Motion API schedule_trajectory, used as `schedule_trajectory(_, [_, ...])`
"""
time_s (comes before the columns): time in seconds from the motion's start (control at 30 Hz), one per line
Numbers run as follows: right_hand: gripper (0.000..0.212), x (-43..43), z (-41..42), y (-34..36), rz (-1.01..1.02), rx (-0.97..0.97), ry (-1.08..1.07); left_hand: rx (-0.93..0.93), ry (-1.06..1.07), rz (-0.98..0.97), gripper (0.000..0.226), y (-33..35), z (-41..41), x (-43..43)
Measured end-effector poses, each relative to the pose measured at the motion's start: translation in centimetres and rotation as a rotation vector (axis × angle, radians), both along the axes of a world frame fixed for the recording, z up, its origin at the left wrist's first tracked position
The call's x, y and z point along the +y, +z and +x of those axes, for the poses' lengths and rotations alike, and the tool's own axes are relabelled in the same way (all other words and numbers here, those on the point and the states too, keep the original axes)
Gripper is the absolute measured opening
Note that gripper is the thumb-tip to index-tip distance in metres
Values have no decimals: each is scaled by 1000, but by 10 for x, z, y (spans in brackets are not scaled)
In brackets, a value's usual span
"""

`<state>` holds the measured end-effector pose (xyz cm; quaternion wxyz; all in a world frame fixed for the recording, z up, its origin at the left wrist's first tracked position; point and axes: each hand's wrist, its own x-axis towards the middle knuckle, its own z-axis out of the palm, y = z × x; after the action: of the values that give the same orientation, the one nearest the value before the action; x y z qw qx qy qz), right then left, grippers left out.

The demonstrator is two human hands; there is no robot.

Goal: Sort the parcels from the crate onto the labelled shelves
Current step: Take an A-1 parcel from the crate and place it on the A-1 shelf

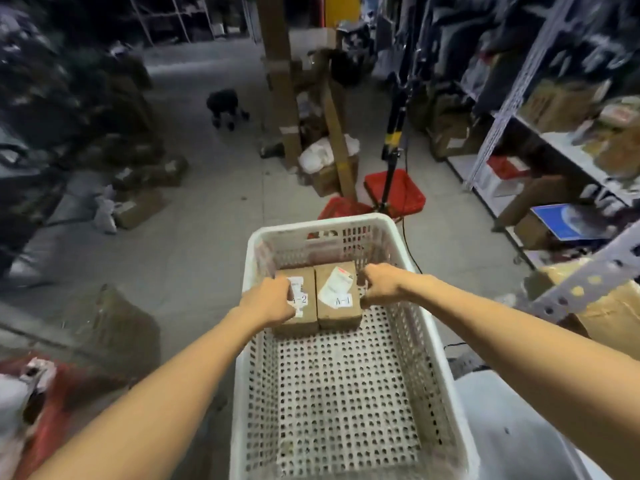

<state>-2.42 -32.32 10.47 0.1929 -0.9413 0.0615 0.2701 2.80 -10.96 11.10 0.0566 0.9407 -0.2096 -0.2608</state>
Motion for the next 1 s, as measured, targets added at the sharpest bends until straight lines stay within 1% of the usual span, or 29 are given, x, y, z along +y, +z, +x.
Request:
schedule_trajectory(0.1, [40, -5, 22, -56, 0, 69, -6, 62, 42, -15, 32, -50, 34, -14])
schedule_trajectory(0.2, [44, -8, 34, -119, 15, 143, -30, 127, 53, -20, 35, -101, 67, -31])
schedule_trajectory(0.27, [47, -10, 39, -161, 32, 186, -76, 150, 45, -17, 37, -137, 87, -42])
schedule_trajectory(0.33, [49, -15, 49, -200, 53, 181, -154, 176, 47, -24, 36, -176, 105, -51])
schedule_trajectory(0.4, [46, -23, 59, -232, 54, 173, -212, 205, 94, -90, 30, -205, 119, -59])
schedule_trajectory(0.43, [45, -25, 64, -247, 54, 198, -233, 231, 149, -143, 25, -218, 123, -64])
schedule_trajectory(0.5, [47, -27, 80, -273, 53, 250, -272, 213, 233, -224, 19, -238, 135, -72])
schedule_trajectory(0.57, [55, -30, 100, -294, 48, 233, -356, 189, 230, -248, 20, -255, 143, -77])
schedule_trajectory(0.63, [69, -37, 129, -316, 56, 111, -519, 227, 216, -258, 21, -274, 151, -80])
schedule_trajectory(0.67, [77, -40, 143, -327, 88, 55, -614, 247, 213, -256, 21, -285, 155, -80])
schedule_trajectory(0.73, [95, -44, 158, -345, 236, 43, -745, 269, 215, -252, 22, -303, 156, -79])
schedule_trajectory(0.77, [95, -44, 161, -355, 327, 47, -797, 285, 218, -259, 22, -311, 156, -78])
schedule_trajectory(0.83, [76, -45, 156, -372, 426, 10, -903, 307, 222, -282, 22, -324, 156, -78])
schedule_trajectory(0.9, [65, -45, 147, -377, 445, -29, -957, 297, 208, -303, 24, -332, 154, -78])
schedule_trajectory(1.0, [60, -41, 132, -377, 409, -33, -1013, 282, 206, -360, 32, -337, 135, -86])
